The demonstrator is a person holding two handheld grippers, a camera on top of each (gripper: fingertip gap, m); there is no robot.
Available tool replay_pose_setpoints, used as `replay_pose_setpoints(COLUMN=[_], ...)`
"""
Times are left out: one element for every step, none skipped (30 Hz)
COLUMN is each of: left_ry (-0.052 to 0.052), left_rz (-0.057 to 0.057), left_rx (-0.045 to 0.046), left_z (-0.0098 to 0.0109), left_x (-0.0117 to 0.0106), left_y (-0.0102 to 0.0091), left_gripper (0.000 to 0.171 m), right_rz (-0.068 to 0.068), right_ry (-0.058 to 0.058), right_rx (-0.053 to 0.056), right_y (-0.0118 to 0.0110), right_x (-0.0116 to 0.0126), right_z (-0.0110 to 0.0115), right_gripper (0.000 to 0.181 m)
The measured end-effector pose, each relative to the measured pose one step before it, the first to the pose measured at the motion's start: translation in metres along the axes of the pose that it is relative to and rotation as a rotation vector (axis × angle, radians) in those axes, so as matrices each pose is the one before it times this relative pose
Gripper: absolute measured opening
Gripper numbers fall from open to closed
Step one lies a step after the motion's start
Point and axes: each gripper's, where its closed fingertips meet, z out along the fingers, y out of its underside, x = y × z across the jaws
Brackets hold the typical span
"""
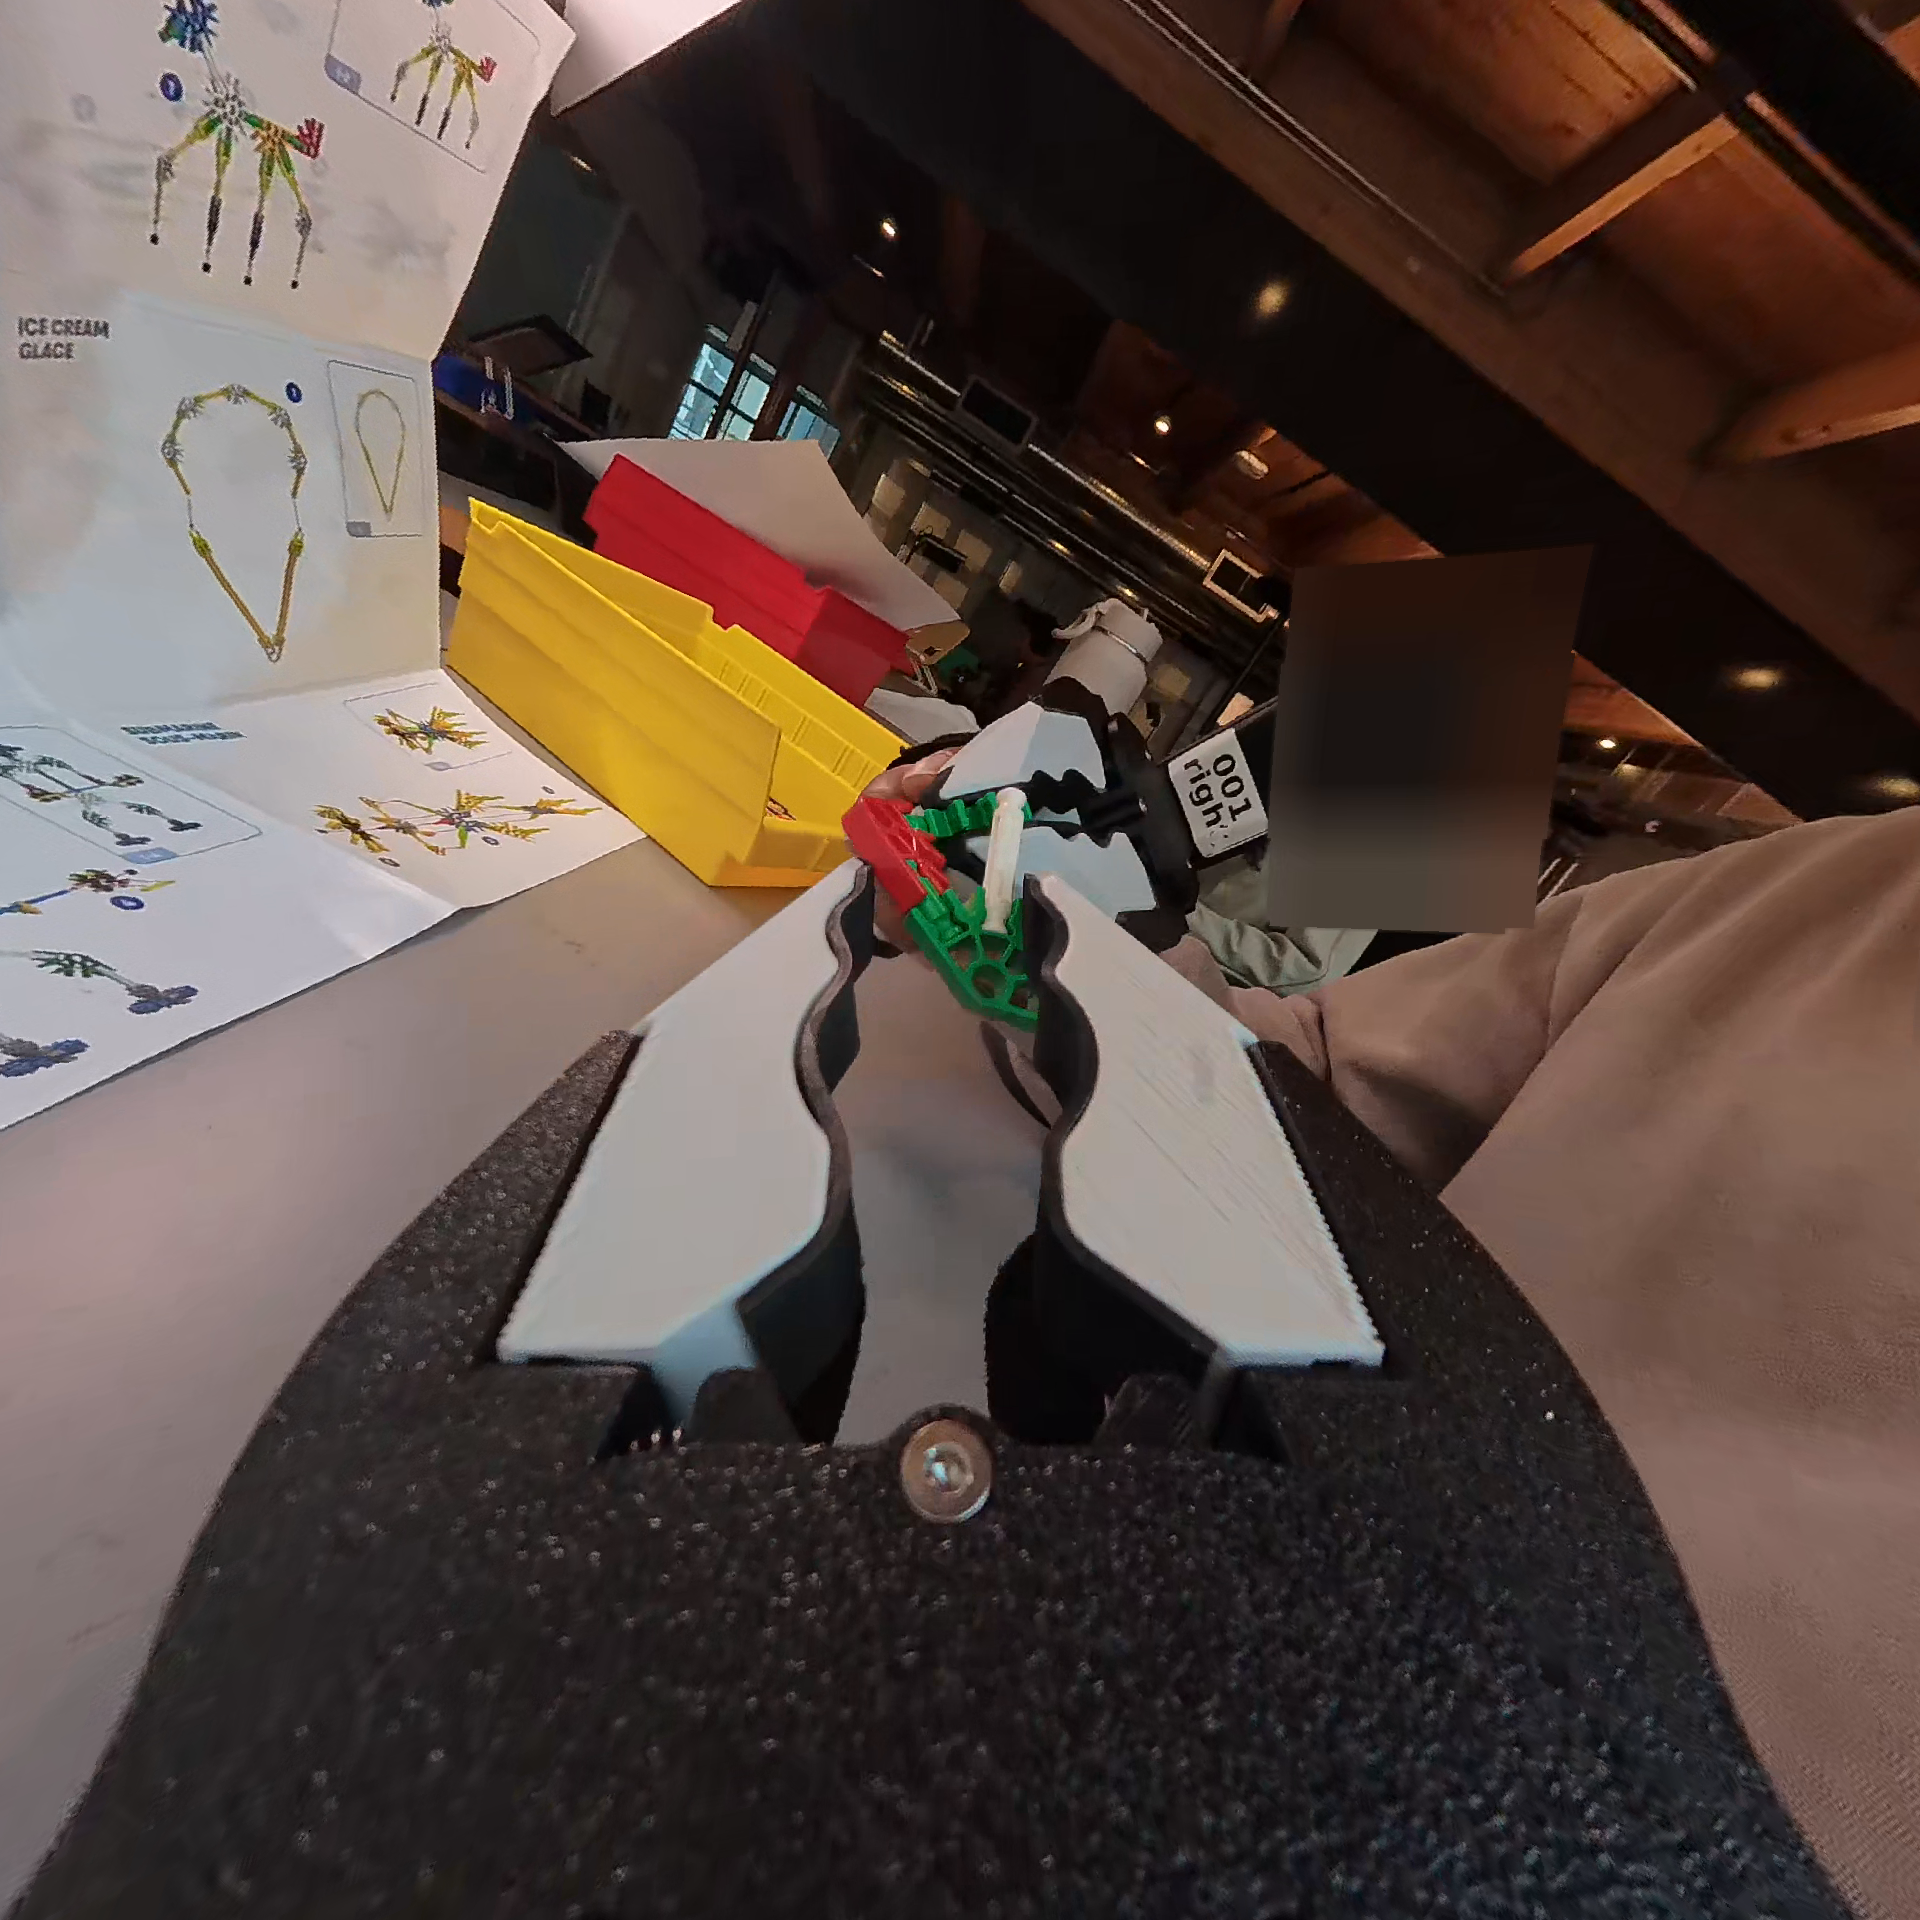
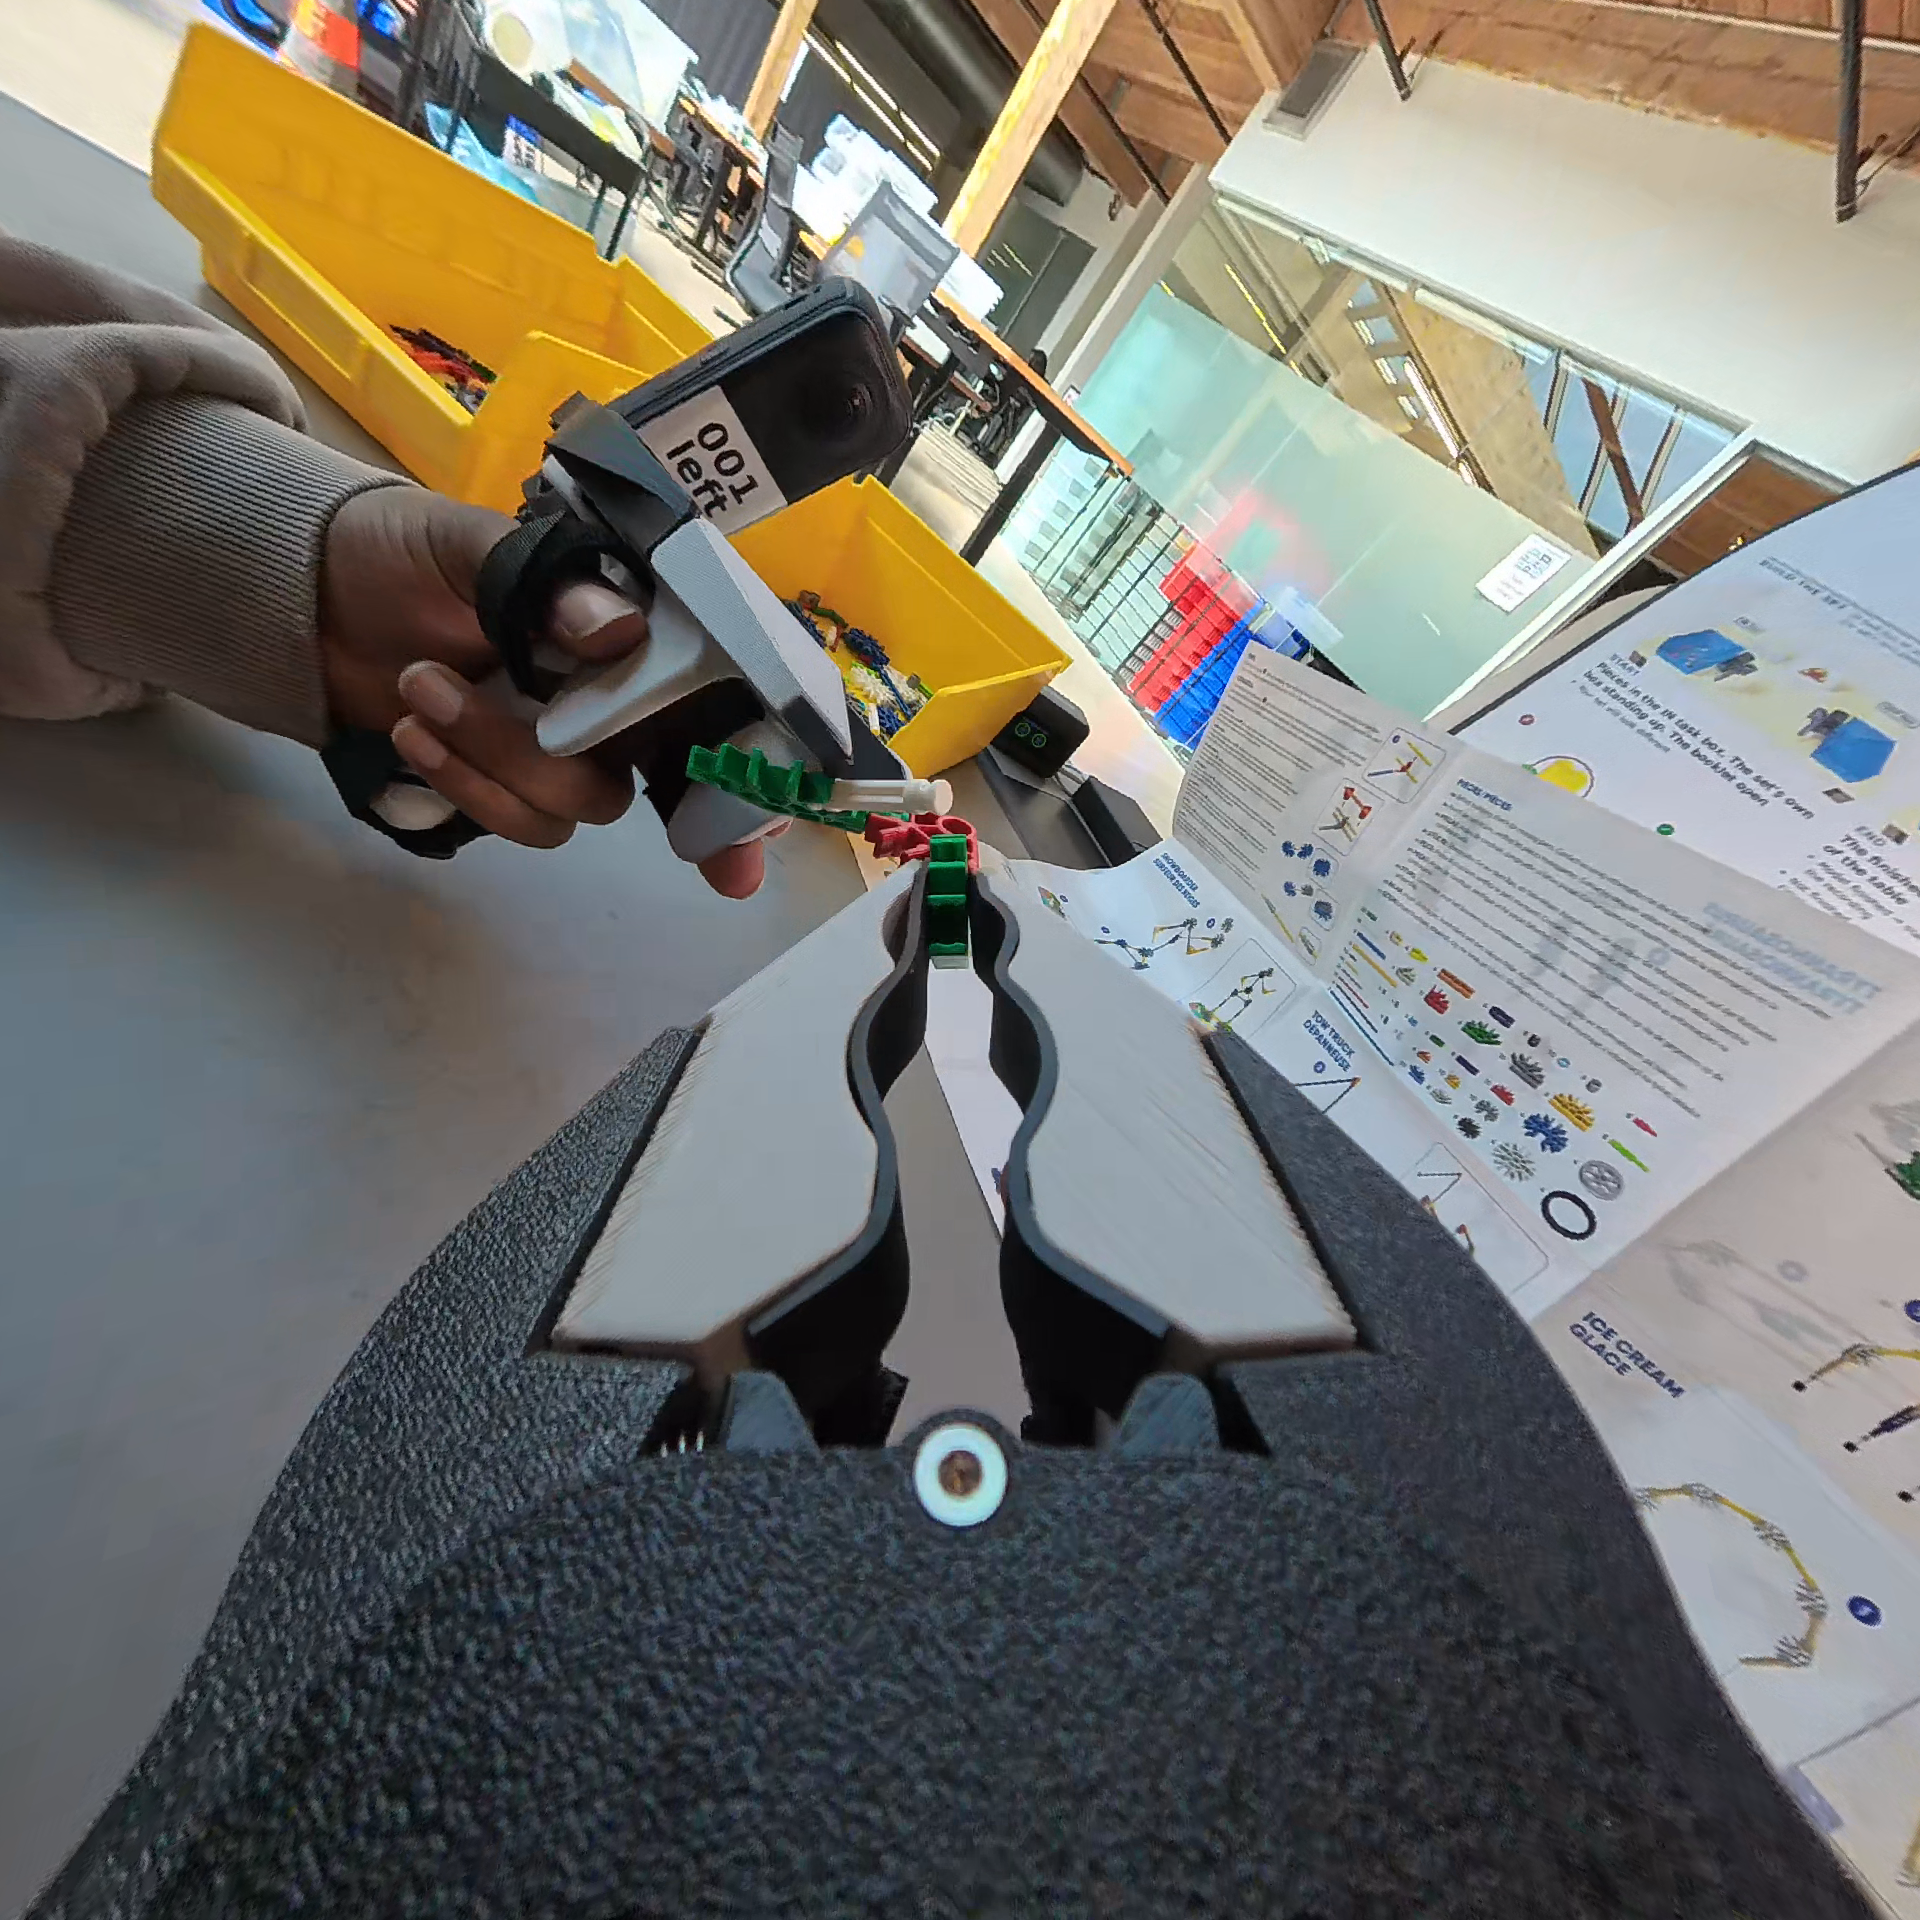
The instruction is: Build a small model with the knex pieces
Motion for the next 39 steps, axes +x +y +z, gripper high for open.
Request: replay_pose_setpoints(left_ry=[0.0018, 0.0048, 0.0108, 0.0223, 0.0385, 0.0519, 0.0547, 0.0391, 0.0157, 0.0002, -0.0035, 0.0034, 0.0008, -0.0164, -0.0316, -0.0302, -0.0124, -0.0014, -0.0082, -0.0099, -0.0022, 0.0032, 0.0011, 0.0010, 0.0038, 0.0051, 0.0053, 0.0036, 0.0059, 0.0070, -0.0001, -0.0100, -0.0130, -0.0074, -0.0055, -0.0030, 0.0004, -0.0017, -0.0014], left_rz=[0.0191, 0.0154, 0.0040, -0.0188, -0.0514, -0.0850, -0.1067, -0.1052, -0.0720, -0.0246, 0.0034, 0.0096, 0.0099, 0.0127, 0.0171, 0.0168, 0.0046, -0.0011, 0.0136, 0.0320, 0.0364, 0.0350, 0.0332, 0.0255, 0.0183, 0.0142, 0.0138, 0.0145, 0.0131, 0.0116, 0.0134, 0.0153, 0.0156, 0.0202, 0.0256, 0.0236, 0.0260, 0.0279, 0.0159], left_rx=[-0.00008, 0.00619, 0.00993, 0.01645, 0.03005, 0.04304, 0.04481, 0.03570, 0.01735, -0.00174, -0.01578, -0.02255, -0.01724, -0.01112, -0.01171, -0.00726, -0.00334, -0.00723, -0.01209, -0.01798, -0.02459, -0.03047, -0.03351, -0.03204, -0.02805, -0.02606, -0.02628, -0.02641, -0.02534, -0.02641, -0.02950, -0.03193, -0.03303, -0.03419, -0.02872, -0.02528, -0.02911, -0.03328, -0.03022], left_z=[0.00021, -0.00014, -0.00027, -0.00069, -0.00195, -0.00316, -0.00385, -0.00318, -0.00146, 0.00064, 0.00263, 0.00345, 0.00306, 0.00167, 0.00018, -0.00097, -0.00100, -0.00084, -0.00066, -0.00043, -0.00039, -0.00044, -0.00051, -0.00053, -0.00033, -0.00023, 0.00002, 0.00007, 0.00025, 0.00056, 0.00119, 0.00190, 0.00285, 0.00325, 0.00339, 0.00330, 0.00369, 0.00412, 0.00356], left_x=[0.00154, 0.00189, 0.00227, 0.00251, 0.00288, 0.00240, 0.00121, -0.00117, -0.00283, -0.00237, -0.00040, 0.00178, 0.00200, -0.00073, -0.00347, -0.00401, -0.00210, -0.00060, -0.00074, 0.00026, 0.00191, 0.00277, 0.00213, 0.00174, 0.00157, 0.00142, 0.00120, 0.00092, 0.00140, 0.00148, 0.00055, -0.00064, -0.00103, -0.00008, 0.00032, 0.00064, 0.00124, 0.00116, 0.00068], left_y=[-0.00053, -0.00134, -0.00163, -0.00243, -0.00432, -0.00615, -0.00636, -0.00501, -0.00171, 0.00208, 0.00437, 0.00482, 0.00347, 0.00229, 0.00205, 0.00101, 0.00010, 0.00026, 0.00076, 0.00107, 0.00129, 0.00162, 0.00201, 0.00211, 0.00207, 0.00230, 0.00254, 0.00253, 0.00251, 0.00280, 0.00329, 0.00369, 0.00366, 0.00389, 0.00314, 0.00280, 0.00357, 0.00475, 0.00476], left_gripper=[0.026, 0.026, 0.026, 0.027, 0.023, 0.020, 0.021, 0.025, 0.028, 0.029, 0.029, 0.029, 0.029, 0.024, 0.015, 0.007, 0.004, 0.004, 0.003, 0.003, 0.003, 0.003, 0.003, 0.003, 0.003, 0.002, 0.002, 0.002, 0.002, 0.003, 0.003, 0.003, 0.003, 0.003, 0.003, 0.003, 0.003, 0.003, 0.004], right_rz=[0.0023, 0.0025, -0.0068, -0.0116, -0.0097, -0.0067, -0.0104, -0.0149, -0.0166, -0.0174, -0.0192, -0.0226, -0.0243, -0.0172, -0.0057, 0.0037, -0.0035, -0.0034, 0.0054, 0.0111, 0.0107, 0.0130, 0.0098, 0.0010, 0.0072, 0.0083, -0.0008, -0.0034, -0.0031, -0.0047, -0.0144, -0.0214, -0.0206, -0.0157, -0.0116, -0.0089, -0.0129, -0.0237, -0.0142], right_ry=[0.0024, 0.0064, 0.0085, 0.0113, 0.0117, 0.0191, 0.0130, 0.0102, 0.0082, 0.0059, 0.0045, 0.0066, -0.0012, -0.0053, -0.0048, -0.0060, -0.0018, -0.0045, -0.0172, -0.0231, -0.0258, -0.0327, -0.0381, -0.0338, -0.0357, -0.0351, -0.0361, -0.0360, -0.0413, -0.0460, -0.0560, -0.0591, -0.0668, -0.0714, -0.0725, -0.0897, -0.0873, -0.0677, -0.0570], right_rx=[0.0036, 0.0091, 0.0084, 0.0070, 0.0101, 0.0103, 0.0072, 0.0048, 0.0027, -0.0012, -0.0044, -0.0106, -0.0092, -0.0066, 0.0037, -0.0033, -0.0042, -0.0055, -0.0074, -0.0008, 0.0077, 0.0060, -0.0036, -0.0025, -0.0012, -0.0020, -0.0042, -0.0080, -0.0054, -0.0078, -0.0212, -0.0339, -0.0337, -0.0266, -0.0253, -0.0292, -0.0260, -0.0332, -0.0324], right_y=[-0.00168, -0.00226, -0.00239, -0.00256, -0.00301, -0.00308, -0.00244, -0.00207, -0.00164, -0.00082, -0.00008, 0.00112, 0.00112, 0.00064, -0.00095, -0.00008, 0.00040, 0.00058, 0.00073, -0.00041, -0.00194, -0.00247, -0.00134, -0.00106, -0.00099, -0.00076, -0.00035, -0.00007, -0.00066, -0.00031, 0.00111, 0.00324, 0.00345, 0.00247, 0.00178, 0.00185, 0.00126, 0.00216, 0.00222], right_x=[0.00035, 0.00046, 0.00009, 0.00021, 0.00050, 0.00198, 0.00124, 0.00044, -0.00032, -0.00114, -0.00174, -0.00166, -0.00277, -0.00329, -0.00268, -0.00221, -0.00105, -0.00072, -0.00127, -0.00117, -0.00145, -0.00206, -0.00245, -0.00240, -0.00252, -0.00248, -0.00262, -0.00256, -0.00301, -0.00340, -0.00446, -0.00442, -0.00495, -0.00528, -0.00528, -0.00864, -0.00944, -0.00736, -0.00515], right_z=[-0.00047, -0.00034, -0.00025, -0.00029, -0.00042, -0.00067, -0.00078, -0.00032, 0.00003, 0.00063, 0.00077, 0.00108, 0.00114, 0.00113, 0.00097, 0.00119, 0.00082, 0.00042, 0.00023, -0.00030, -0.00088, -0.00113, -0.00074, -0.00070, -0.00063, -0.00060, -0.00069, -0.00048, -0.00062, -0.00089, -0.00099, -0.00101, -0.00140, -0.00169, -0.00137, -0.00005, 0.00153, 0.00260, 0.00127], right_gripper=[0.005, 0.004, 0.004, 0.004, 0.004, 0.004, 0.004, 0.004, 0.004, 0.004, 0.004, 0.004, 0.004, 0.004, 0.004, 0.004, 0.004, 0.004, 0.004, 0.004, 0.003, 0.004, 0.004, 0.004, 0.004, 0.003, 0.003, 0.003, 0.003, 0.004, 0.003, 0.003, 0.003, 0.003, 0.003, 0.003, 0.003, 0.003, 0.004])
